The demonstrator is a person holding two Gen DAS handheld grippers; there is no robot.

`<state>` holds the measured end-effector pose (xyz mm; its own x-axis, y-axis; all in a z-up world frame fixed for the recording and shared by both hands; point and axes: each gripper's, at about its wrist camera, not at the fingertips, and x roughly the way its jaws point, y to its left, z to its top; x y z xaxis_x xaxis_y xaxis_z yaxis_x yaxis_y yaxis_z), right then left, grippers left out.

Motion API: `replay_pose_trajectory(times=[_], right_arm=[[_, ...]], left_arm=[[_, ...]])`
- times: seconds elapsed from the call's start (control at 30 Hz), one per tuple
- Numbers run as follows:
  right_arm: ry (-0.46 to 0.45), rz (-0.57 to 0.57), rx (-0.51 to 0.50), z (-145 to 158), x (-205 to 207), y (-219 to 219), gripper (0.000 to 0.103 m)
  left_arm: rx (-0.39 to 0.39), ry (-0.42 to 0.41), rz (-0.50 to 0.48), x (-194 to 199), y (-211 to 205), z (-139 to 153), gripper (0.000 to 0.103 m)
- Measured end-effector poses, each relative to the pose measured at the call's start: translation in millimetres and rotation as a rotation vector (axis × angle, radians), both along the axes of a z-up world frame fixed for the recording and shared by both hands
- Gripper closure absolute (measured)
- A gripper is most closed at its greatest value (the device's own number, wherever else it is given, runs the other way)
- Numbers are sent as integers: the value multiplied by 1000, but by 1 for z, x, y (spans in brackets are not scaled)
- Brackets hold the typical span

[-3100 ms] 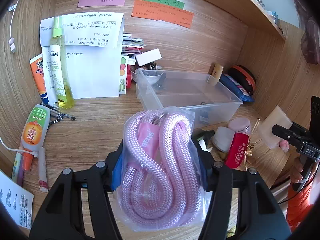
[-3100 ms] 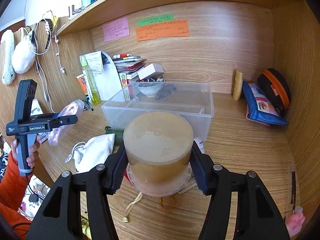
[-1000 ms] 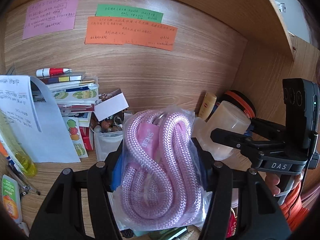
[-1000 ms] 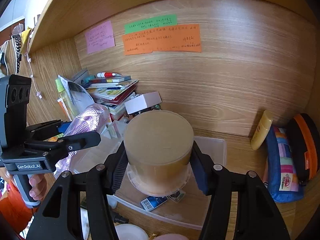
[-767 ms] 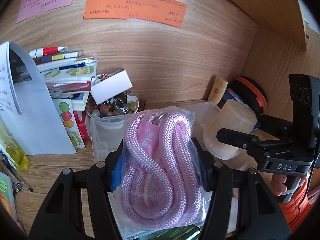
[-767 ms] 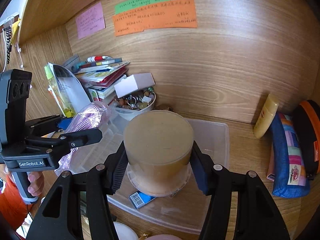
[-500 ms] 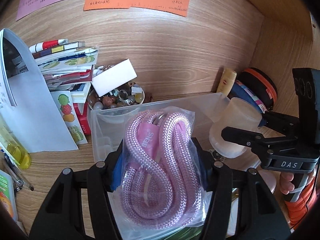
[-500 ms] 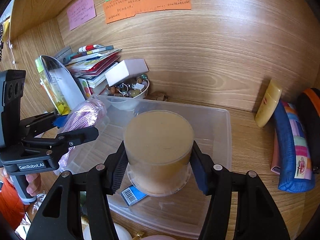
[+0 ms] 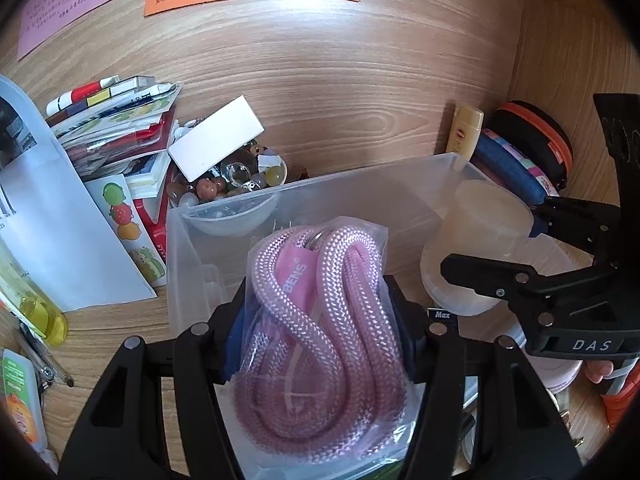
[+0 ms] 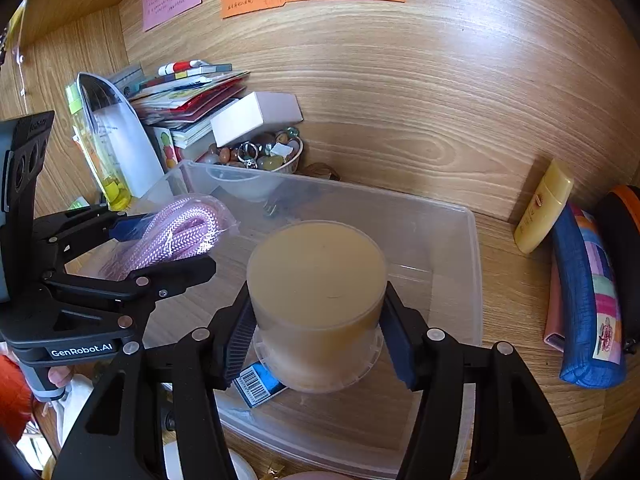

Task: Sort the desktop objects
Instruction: 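Lift and carry the rope bag and beige cylinder over the clear bin, then open the left gripper to drop the rope bag while the right releases the cylinder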

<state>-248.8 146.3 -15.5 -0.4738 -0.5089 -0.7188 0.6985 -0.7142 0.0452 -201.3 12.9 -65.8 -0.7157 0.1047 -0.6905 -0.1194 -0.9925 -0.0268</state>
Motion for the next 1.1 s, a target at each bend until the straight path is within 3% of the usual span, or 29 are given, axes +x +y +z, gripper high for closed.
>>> replay_pose_trajectory(times=[0.57,0.67,1.1], right_arm=[[-14,0,76,-10,-3,-4,48],[9,-16,58,-7,-3,-2,48],[10,21,-8,1,0,4,44]], left_arm=[[-41,-5,-32,0,9,-3,40],[-57,-4,-26,0,11,-3,28],[3,-17,-34,1,4,2,26]])
